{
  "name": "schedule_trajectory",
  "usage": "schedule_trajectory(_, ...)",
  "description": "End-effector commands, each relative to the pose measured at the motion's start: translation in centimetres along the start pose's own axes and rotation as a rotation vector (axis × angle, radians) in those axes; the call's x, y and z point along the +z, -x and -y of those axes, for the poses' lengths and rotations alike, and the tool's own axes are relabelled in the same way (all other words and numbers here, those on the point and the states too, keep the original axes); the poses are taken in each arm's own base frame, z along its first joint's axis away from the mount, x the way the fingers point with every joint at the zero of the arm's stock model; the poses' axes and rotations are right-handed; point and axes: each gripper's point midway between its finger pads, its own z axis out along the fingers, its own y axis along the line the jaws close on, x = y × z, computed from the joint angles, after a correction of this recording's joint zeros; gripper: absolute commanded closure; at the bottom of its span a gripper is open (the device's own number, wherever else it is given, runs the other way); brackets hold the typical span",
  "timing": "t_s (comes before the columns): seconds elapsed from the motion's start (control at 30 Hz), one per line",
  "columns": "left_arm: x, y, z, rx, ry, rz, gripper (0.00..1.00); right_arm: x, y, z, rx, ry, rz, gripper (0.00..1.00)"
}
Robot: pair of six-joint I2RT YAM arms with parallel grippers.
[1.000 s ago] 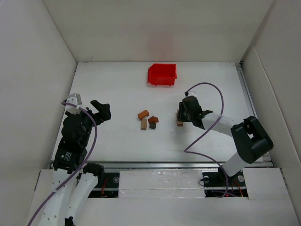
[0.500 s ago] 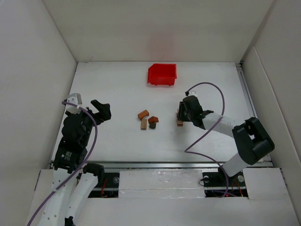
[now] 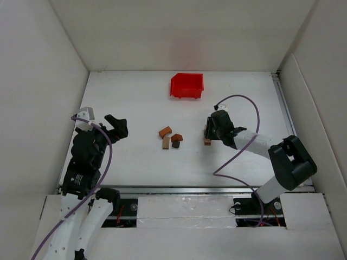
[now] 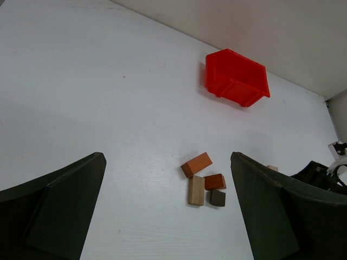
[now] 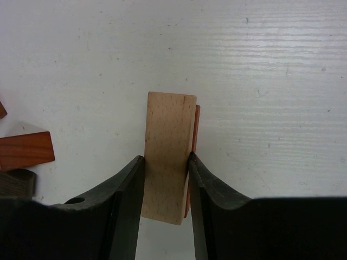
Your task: Build the wood block tower
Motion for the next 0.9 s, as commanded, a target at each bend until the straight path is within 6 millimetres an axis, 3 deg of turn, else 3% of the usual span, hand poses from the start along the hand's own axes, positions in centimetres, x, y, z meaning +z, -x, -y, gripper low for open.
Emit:
schedule_trajectory(0.0, 0.2, 0.8, 0.8, 0.011, -0.035, 0.029, 0.01, -0.2, 0.5, 0.0, 0.011, 0.002, 0.027, 0.70)
schedule_trajectory(0.63, 0.2, 0.7, 0.8, 0.012, -0.035, 0.025, 0.01, 0.3, -0.8, -0.1, 0.006, 0.005, -0.002, 0.62)
schedule_trajectory(0.87, 0.2, 0.7, 0.8, 0.011, -0.037, 0.027, 0.01, 0.1, -0.3, -0.3, 0.011, 0.013, 0.009, 0.61)
